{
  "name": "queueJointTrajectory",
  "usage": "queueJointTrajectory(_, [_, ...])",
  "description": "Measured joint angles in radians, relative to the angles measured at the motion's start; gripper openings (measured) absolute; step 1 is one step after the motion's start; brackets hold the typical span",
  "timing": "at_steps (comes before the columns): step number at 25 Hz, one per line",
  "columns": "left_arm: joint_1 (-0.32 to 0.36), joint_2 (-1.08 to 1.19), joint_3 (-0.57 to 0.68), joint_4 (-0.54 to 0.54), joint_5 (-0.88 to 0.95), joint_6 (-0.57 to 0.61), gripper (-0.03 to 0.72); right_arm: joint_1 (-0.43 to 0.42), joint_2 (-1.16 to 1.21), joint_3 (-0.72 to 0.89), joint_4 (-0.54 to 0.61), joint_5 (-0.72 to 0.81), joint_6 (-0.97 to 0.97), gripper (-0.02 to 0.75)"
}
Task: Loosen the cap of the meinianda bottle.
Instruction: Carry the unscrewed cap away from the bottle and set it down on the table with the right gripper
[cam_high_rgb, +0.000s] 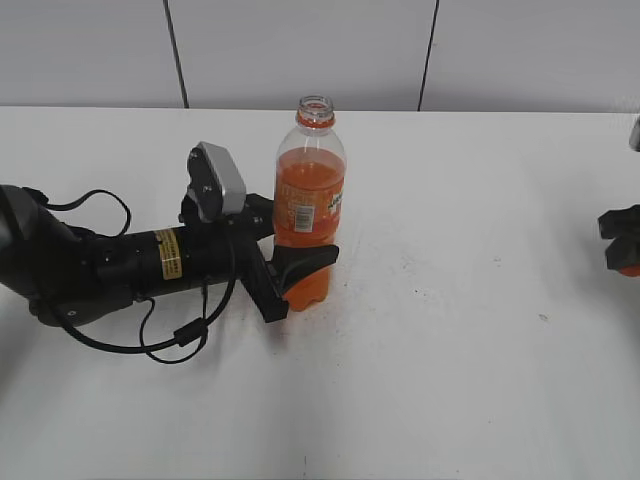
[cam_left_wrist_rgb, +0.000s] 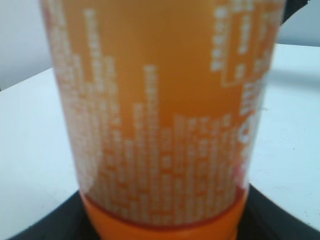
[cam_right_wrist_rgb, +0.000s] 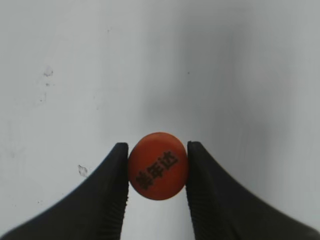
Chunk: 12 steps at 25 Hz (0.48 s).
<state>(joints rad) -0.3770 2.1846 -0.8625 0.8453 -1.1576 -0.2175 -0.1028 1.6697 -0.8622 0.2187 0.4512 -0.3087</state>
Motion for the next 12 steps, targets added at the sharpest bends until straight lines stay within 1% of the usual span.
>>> queueJointTrajectory(8, [0.000,0.000,0.000,-0.001,0.001,0.000,0.397,-0.001,0.147,0.008,-0.003,-0.042,0.000,0.269])
queueJointTrajectory(12, [0.000,0.000,0.000,-0.001,0.001,0.000,0.397,-0.001,0.173,0.008,-0.003,-0.046,0.000,0.269])
